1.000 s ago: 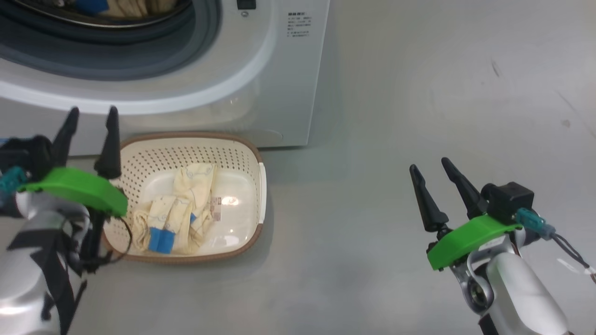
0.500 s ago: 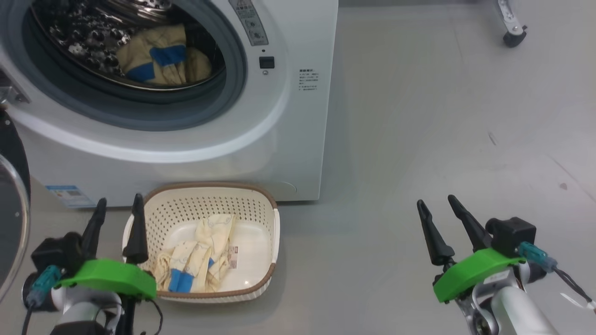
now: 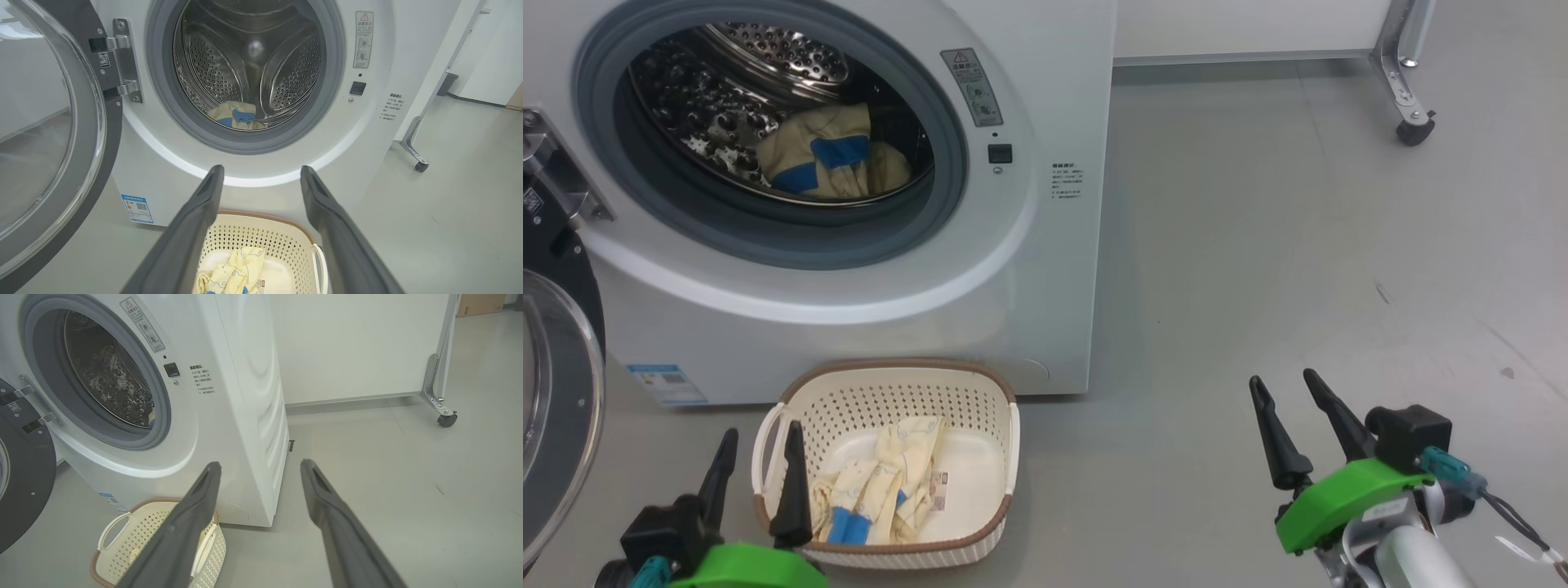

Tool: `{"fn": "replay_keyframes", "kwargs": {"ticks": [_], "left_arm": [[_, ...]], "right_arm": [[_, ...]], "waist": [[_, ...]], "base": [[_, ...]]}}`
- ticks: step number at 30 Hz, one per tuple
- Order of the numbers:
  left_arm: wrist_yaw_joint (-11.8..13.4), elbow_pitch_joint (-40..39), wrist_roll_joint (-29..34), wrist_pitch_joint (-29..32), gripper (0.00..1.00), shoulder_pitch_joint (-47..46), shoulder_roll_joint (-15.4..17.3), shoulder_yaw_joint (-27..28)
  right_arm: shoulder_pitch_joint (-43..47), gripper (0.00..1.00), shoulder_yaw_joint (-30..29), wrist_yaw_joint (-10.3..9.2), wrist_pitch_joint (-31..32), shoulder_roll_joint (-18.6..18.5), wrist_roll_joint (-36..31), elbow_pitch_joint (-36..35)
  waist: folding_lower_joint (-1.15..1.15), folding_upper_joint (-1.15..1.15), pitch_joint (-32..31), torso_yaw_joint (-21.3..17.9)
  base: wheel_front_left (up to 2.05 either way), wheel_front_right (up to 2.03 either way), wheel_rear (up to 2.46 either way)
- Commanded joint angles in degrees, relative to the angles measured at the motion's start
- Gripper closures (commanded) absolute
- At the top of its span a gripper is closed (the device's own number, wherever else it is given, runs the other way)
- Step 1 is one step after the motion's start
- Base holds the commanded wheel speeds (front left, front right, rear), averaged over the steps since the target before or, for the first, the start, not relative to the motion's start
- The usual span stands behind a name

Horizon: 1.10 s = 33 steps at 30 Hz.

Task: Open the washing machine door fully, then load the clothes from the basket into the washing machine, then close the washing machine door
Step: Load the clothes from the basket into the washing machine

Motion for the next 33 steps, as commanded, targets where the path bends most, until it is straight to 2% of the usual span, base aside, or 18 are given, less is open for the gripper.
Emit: {"fn": "replay_keyframes", "kwargs": {"ticks": [1, 7, 17, 33], "left_arm": [[-0.43, -2.25, 0.75, -0.38, 0.00, -1.06, -0.09, 3.25], [-1.52, -1.80, 3.64, -0.38, 0.00, 0.15, -1.49, 4.00], [-2.68, -0.44, 5.02, -0.38, 0.00, 0.09, -3.73, 5.25], [-3.23, 0.95, 5.84, -0.38, 0.00, -0.54, -4.43, 5.51]], "right_arm": [[-1.78, 0.00, 1.38, 0.01, -0.56, -0.07, 0.15, -1.68], [-1.77, 0.00, 1.54, 0.01, -0.56, -0.07, 0.22, -1.48], [-1.80, 0.00, 1.72, 0.01, -0.56, -0.07, 0.37, -1.46], [-1.65, 0.00, 1.94, 0.01, -0.56, -0.07, 0.75, -1.31]], "waist": [[0.01, -0.01, -0.15, -0.20], [0.01, -0.01, -0.45, -0.77], [0.01, -0.01, -0.65, -1.65], [0.01, -0.01, -0.15, -1.59]], "base": [[0.00, 0.00, 0.00], [0.00, 0.00, 0.00], [0.00, 0.00, 0.00], [0.00, 0.00, 0.00]]}}
